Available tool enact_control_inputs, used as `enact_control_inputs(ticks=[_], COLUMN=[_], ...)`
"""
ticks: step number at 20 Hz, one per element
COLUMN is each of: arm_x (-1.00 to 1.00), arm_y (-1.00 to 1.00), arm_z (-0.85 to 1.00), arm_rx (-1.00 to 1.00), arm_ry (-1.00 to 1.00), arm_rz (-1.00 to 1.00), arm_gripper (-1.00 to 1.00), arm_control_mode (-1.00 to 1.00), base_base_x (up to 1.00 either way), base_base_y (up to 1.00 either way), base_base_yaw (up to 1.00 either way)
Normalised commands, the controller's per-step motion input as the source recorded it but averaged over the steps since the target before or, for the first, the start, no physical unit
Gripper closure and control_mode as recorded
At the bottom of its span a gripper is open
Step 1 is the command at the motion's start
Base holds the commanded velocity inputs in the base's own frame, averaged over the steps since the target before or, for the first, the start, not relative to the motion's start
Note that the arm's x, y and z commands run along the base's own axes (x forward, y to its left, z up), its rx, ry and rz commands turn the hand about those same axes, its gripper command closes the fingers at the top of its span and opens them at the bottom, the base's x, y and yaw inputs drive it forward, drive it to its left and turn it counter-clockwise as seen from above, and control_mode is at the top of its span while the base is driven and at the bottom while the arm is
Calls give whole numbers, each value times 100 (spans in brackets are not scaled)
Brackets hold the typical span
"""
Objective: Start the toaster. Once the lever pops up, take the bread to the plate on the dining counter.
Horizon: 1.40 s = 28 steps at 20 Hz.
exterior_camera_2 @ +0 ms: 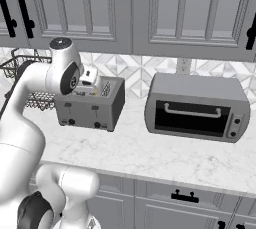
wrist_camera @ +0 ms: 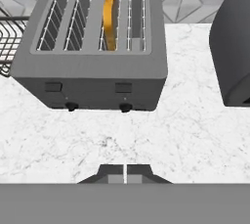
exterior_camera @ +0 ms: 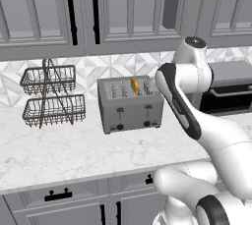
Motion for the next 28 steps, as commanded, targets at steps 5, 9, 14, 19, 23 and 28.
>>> enact_control_inputs(ticks=[5,9,14,19,23,28], arm_x=[5,12,29,19,11,1], arm_y=[0,0,2,0,0,0], arm_z=[-47,-21,0,0,-1,-21], arm_rx=[0,0,0,0,0,0], arm_ry=[-5,-2,0,0,0,0], arm_rz=[0,0,0,0,0,0], arm_gripper=[100,100,100,100,100,100], arm_control_mode=[-100,-100,-100,-100,-100,-100], base_base_x=[0,0,0,0,0,0], base_base_y=[0,0,0,0,0,0], base_base_yaw=[0,0,0,0,0,0])
